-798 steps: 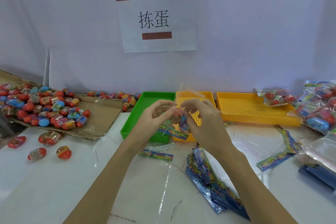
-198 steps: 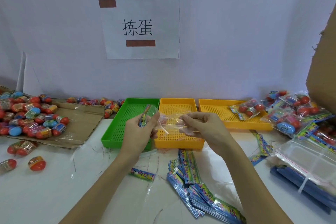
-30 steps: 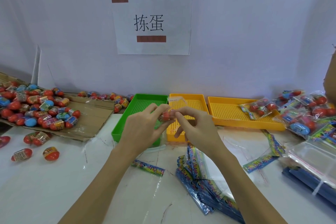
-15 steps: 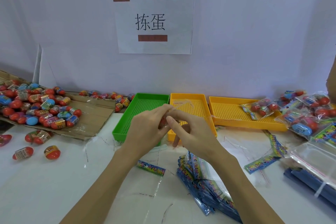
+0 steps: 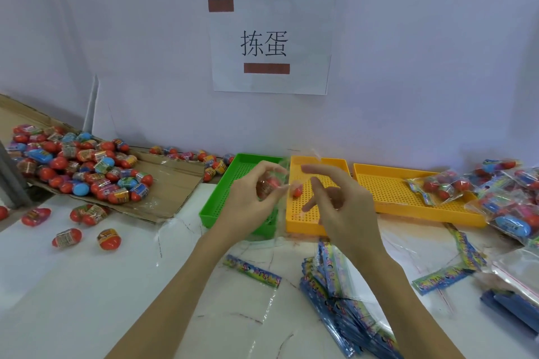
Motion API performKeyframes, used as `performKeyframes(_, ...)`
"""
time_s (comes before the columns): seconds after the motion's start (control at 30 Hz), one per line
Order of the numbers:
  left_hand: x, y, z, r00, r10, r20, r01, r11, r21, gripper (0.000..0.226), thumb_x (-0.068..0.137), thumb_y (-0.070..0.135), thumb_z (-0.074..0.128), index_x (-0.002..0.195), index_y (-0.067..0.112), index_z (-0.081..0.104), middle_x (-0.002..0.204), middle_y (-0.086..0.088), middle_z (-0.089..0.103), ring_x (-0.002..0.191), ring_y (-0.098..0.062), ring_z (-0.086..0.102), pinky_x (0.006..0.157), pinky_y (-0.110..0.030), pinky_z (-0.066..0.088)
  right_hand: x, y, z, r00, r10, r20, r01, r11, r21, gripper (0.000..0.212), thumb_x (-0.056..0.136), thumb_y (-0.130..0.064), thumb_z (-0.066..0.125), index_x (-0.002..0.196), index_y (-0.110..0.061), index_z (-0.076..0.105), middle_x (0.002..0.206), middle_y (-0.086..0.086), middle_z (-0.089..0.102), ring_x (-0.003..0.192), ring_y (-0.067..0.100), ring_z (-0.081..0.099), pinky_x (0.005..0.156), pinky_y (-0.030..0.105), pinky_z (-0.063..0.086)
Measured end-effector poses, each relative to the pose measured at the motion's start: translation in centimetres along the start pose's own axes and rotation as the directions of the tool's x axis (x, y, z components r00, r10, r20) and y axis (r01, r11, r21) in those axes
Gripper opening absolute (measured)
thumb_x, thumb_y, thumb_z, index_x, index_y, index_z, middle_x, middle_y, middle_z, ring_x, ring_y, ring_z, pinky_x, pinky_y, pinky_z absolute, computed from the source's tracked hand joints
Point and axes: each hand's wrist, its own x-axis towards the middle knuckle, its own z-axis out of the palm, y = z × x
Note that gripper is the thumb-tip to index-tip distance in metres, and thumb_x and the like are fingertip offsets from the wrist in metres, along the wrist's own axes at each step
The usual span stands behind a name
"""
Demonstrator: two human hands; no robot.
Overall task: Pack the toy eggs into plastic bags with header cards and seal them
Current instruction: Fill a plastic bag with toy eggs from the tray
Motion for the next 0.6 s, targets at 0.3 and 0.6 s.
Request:
performKeyframes(0.3,0.7,-2.8,-2.0,0.892,-0.432,-0.136,0.314,0.807,-0.499,0.017,0.103,0.019,0.063,0.118,0.011,0.059,0.096,-0.009,0.079,0.074,-0.024,0.076,0.072,-0.031,0.064,0.8,3.8,0.8,0.964,0.250,0.090,-0.217,0.935,-0.280,0.033,0.103,-0.004,0.054,0.124,-0.026,0.066,0.119,-0.012,0.069,0.110,0.011,0.066,0.083,0.016,0.050)
performKeyframes(0.6,0.5,-3.2,-2.0,0.934,-0.344,-0.093,0.295,0.892,-0.343,0.024,0.094,0.021,0.077,0.115,0.017,0.066,0.087,-0.005,0.079,0.072,-0.015,0.074,0.073,-0.031,0.062,4.4,6.3,4.6,0.880,0.365,0.304,-0.184,0.851,-0.492,0.034,0.094,-0.014,0.074,0.126,-0.021,0.066,0.118,0.004,0.071,0.108,0.023,0.065,0.084,0.025,0.049)
